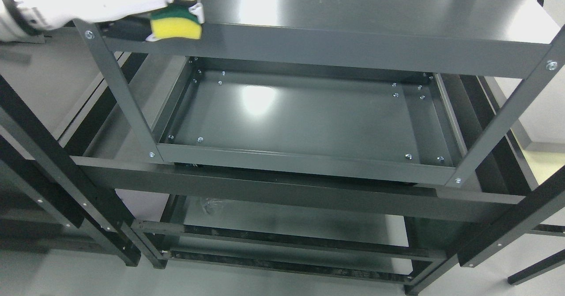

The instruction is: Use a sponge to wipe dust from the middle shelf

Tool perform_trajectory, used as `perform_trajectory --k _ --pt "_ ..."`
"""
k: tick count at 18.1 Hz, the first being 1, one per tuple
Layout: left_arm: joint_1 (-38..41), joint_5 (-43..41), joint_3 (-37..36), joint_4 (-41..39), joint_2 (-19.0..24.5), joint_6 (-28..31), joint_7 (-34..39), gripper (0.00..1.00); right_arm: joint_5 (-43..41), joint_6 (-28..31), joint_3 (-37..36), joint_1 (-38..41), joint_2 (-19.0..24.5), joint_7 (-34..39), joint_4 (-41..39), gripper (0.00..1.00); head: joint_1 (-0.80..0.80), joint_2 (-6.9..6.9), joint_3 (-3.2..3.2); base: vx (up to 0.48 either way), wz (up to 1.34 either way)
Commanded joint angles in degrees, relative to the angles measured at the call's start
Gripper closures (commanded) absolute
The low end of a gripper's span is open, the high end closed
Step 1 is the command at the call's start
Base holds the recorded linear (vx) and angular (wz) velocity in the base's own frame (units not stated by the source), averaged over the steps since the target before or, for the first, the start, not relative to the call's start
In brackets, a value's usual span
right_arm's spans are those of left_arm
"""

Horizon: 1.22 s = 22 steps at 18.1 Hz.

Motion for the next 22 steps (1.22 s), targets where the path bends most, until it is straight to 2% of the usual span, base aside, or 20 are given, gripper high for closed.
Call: perform_trajectory --k 1,4,8,10,16,18,22 --pt "2.1 3.6 1.6 -2.0 8.5 0.0 -1.3 0.98 0.0 4.2 0.0 0.0 -1.0 -0.3 -1.0 0.0 0.0 0.0 0.0 0.0 0.0" --pt "-0.4 0.7 1.2 -1.8 -2.3 0.0 -2.5 0.99 0.0 4.2 0.0 0.0 -1.0 -0.3 -1.0 0.0 0.0 0.0 0.0 0.0 0.0" --pt "-3.7 -9.0 -1.2 0.7 -19.3 0.0 -2.4 0.99 0.0 4.2 0.0 0.0 -1.0 -0.3 -1.0 0.0 0.0 0.0 0.0 0.0 0.0" --pt "-6.0 -14.5 -2.5 5.0 -27.7 0.0 -2.4 0.99 0.0 4.2 0.0 0.0 -1.0 -0.3 -1.0 0.0 0.0 0.0 0.0 0.0 0.0" --pt "-14.7 -24.6 -5.3 17.1 -47.5 0.0 -2.2 0.99 0.0 4.2 0.0 0.0 -1.0 -0.3 -1.0 0.0 0.0 0.0 0.0 0.0 0.0" --pt "-17.7 -28.3 -6.0 21.5 -47.5 0.0 -1.7 0.99 0.0 4.2 0.0 0.0 -1.0 -0.3 -1.0 0.0 0.0 0.0 0.0 0.0 0.0" --pt "-19.4 -30.5 -16.4 21.7 -47.5 0.0 5.8 0.99 0.0 4.2 0.0 0.0 -1.0 -0.3 -1.0 0.0 0.0 0.0 0.0 0.0 0.0"
